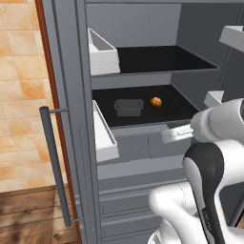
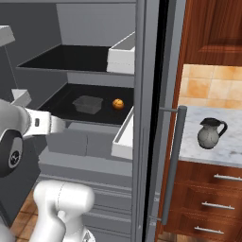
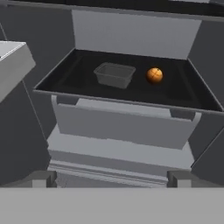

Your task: Move the tupperware and orange from the top shelf to the second highest shelf to make space. Then, place the pitcher from the counter on the cleared top shelf.

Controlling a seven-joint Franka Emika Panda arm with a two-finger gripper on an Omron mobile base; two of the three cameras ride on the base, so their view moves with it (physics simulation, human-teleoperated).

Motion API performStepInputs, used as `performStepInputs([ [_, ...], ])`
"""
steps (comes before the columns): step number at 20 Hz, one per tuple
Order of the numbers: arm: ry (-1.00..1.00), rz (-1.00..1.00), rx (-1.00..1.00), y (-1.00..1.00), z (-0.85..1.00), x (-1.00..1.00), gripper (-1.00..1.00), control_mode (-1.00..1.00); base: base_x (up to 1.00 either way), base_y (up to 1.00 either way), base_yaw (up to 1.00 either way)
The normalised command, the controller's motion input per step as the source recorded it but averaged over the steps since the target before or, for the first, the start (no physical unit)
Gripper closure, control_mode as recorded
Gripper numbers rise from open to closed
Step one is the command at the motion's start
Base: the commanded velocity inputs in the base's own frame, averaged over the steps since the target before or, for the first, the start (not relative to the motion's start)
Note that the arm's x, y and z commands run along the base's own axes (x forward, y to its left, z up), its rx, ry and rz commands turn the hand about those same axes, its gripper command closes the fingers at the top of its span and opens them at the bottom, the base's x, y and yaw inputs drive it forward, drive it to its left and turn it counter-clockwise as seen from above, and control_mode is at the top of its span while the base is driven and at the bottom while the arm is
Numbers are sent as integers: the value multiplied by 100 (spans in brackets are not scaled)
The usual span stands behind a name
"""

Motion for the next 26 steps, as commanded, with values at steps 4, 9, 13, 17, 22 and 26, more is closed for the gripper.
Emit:
performStepInputs([
  [4,0,0,14,-67,0,-2,-100,-100,0,0,0],
  [9,0,-6,3,-13,-2,16,-100,-100,0,0,0],
  [13,0,-6,0,0,0,5,-100,-100,0,0,0],
  [17,0,-1,0,5,0,1,-100,-100,0,0,0],
  [22,0,0,0,0,0,0,-100,-100,0,0,0],
  [26,0,0,0,0,0,0,-100,100,0,0,0],
])
